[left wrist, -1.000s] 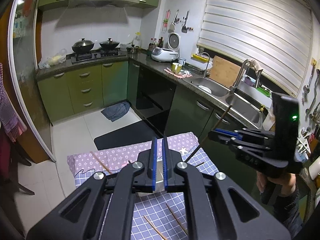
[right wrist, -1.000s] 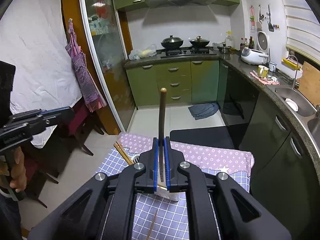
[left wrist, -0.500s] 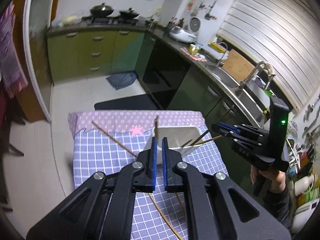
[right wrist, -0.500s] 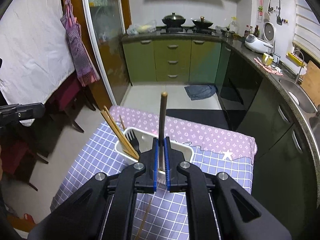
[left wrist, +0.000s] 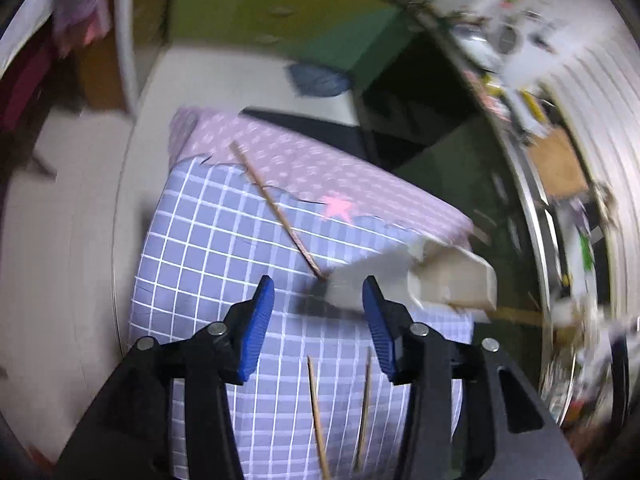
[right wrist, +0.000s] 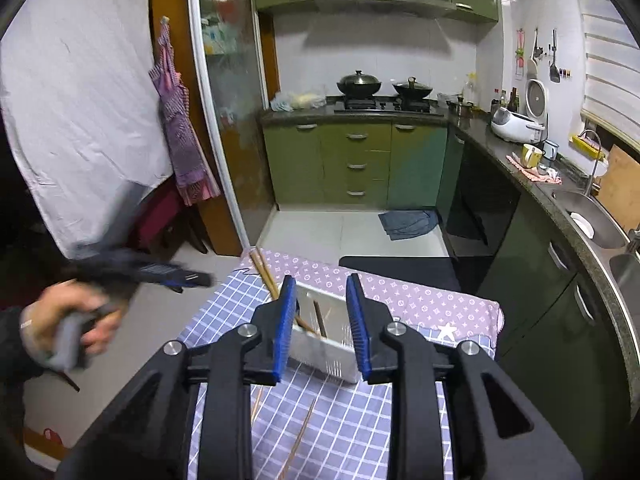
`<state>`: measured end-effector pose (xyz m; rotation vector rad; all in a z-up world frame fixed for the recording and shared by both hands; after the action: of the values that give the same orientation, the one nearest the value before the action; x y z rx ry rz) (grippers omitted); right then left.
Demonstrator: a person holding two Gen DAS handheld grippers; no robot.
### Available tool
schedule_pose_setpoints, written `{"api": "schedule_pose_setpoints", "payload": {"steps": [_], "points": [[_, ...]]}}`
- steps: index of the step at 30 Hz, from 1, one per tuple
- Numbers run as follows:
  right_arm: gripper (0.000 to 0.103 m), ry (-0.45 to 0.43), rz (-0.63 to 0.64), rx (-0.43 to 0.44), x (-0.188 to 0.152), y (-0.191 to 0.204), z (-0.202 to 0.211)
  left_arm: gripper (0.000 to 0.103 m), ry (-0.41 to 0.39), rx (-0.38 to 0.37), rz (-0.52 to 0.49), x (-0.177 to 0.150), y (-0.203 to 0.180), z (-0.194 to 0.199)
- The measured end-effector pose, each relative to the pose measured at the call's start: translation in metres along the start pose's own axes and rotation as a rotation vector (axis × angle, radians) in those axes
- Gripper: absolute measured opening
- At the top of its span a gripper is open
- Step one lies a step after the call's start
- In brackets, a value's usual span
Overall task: Organize utensils
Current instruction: 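Open the right tool over the holder to drop its chopstick, then lower the left tool onto a loose chopstick and grasp it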
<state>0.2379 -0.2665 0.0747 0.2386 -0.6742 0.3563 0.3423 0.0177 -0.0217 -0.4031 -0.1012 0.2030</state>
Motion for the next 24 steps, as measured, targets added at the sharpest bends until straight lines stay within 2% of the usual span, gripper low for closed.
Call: {"api": "schedule_pose_setpoints", "payload": {"steps": [4,6,9,15,19,24], "points": [[0.026,0.015,-0.011,0.025,-0.033,-0.018,0.017,0.043,0.064,0.038,0.154,0.047,0.015,-0.053],[0.026,0.041,-0.02,0.04,-0.053,-0.03,0.019,0.041,0.096,0.053,0.19,0.066,0.019,-0.075],[0.026,0.064,-0.04,0.056,-0.08,-0.048,0.021,0.024,0.137,0.082,0.251,0.088,0.026,-0.103],[0.026,0.094,-0.082,0.09,-0.115,-0.084,0.019,0.022,0.147,0.116,0.322,0.116,0.032,-0.125],[0.026,0.111,-0.118,0.108,-0.127,-0.108,0.012,0.022,0.144,0.139,0.354,0.128,0.035,-0.132],[0.026,0.133,-0.143,0.131,-0.128,-0.121,0.0,0.02,0.178,0.175,0.397,0.132,0.04,-0.142]]}}
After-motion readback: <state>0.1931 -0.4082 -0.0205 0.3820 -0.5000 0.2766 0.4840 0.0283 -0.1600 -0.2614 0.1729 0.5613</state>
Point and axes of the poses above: each gripper's, at about its wrist camera, not at the fingertips, and z roughly against the way its jaws point, y to its left, x to its top, the point moved 1 cm from there along -z, roughly the way its jaws point, and after that the axes turned 12 degrees about y, right-handed, at the moved point
